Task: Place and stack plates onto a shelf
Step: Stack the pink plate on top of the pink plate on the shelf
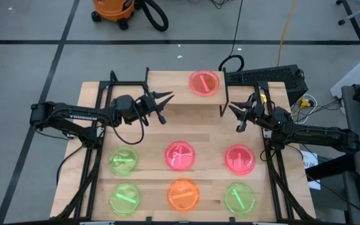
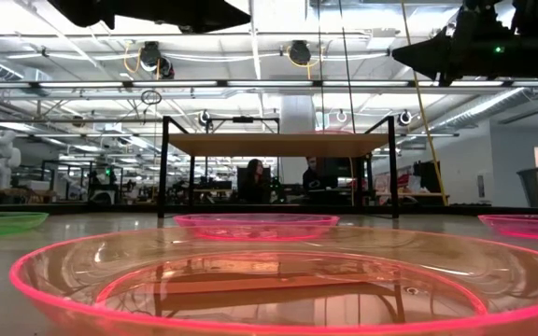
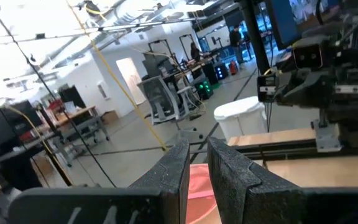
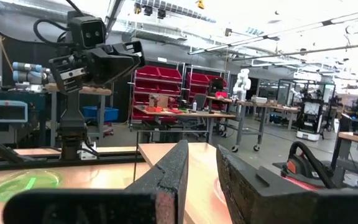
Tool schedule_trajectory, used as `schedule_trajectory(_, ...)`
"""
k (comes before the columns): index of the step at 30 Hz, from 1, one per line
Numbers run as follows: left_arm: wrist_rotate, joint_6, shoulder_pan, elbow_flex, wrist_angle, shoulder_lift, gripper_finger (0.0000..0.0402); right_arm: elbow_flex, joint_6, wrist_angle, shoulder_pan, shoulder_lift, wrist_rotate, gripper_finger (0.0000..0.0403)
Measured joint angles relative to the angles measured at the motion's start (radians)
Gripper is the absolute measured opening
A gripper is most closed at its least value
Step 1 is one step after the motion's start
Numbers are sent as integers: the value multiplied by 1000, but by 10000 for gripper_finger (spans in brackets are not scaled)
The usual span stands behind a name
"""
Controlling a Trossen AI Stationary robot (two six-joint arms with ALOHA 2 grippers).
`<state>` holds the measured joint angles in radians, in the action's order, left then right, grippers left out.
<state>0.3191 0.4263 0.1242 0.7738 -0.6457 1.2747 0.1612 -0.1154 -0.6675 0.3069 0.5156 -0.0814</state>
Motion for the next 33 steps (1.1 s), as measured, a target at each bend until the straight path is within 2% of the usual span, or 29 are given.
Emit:
schedule_trajectory(5, 6, 24, 0, 0, -10, 0, 65, 0, 27, -5, 0, 0, 2, 70)
schedule_trajectory(11, 101, 82, 0, 0, -10, 0, 65, 0, 21, -11, 0, 0, 3, 70)
schedule_trajectory(17, 136, 122, 0, 0, -2, 0, 65, 0, 4, -17, 0, 0, 3, 70)
schedule_trajectory(29, 147, 26, 0, 0, 44, 0, 65, 0, -1, -92, 0, 0, 4, 70)
schedule_trajectory(33, 154, -54, 0, 0, 45, 0, 65, 0, -2, -91, 0, 0, 4, 70)
